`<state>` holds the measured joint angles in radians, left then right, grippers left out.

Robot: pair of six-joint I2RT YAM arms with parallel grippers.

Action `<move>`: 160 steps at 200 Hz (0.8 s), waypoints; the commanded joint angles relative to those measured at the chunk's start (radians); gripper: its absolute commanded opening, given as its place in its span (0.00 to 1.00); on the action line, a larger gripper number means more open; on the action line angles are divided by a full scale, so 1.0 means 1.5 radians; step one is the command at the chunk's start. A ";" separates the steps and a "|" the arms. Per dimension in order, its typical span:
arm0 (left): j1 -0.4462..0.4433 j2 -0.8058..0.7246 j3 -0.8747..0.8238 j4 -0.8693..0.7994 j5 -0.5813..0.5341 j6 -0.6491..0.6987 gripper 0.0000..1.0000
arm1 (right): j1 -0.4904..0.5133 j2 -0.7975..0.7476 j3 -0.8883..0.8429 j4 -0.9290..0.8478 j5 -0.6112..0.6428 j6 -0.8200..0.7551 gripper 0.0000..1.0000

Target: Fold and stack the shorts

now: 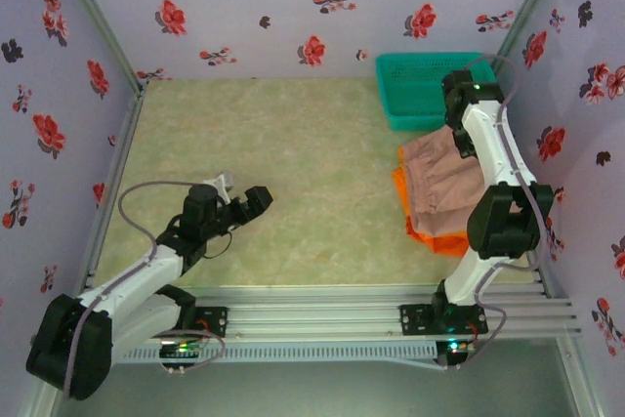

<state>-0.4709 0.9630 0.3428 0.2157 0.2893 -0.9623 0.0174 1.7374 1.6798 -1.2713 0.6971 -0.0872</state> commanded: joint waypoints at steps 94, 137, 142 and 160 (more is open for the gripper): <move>0.008 0.004 0.013 0.010 0.009 0.010 0.99 | -0.085 0.063 -0.095 0.115 -0.020 0.035 0.03; 0.008 0.001 0.007 0.010 0.009 0.012 1.00 | -0.122 0.095 -0.105 0.119 -0.038 0.064 0.31; 0.008 0.000 0.007 0.010 0.009 0.012 1.00 | -0.126 0.097 -0.104 0.114 -0.036 0.067 0.37; 0.009 -0.002 0.005 0.009 0.010 0.011 0.99 | -0.145 0.104 -0.086 0.093 -0.026 0.091 0.67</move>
<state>-0.4706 0.9642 0.3431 0.2157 0.2916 -0.9623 -0.1703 1.8755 1.5261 -1.0939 0.6472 -0.0093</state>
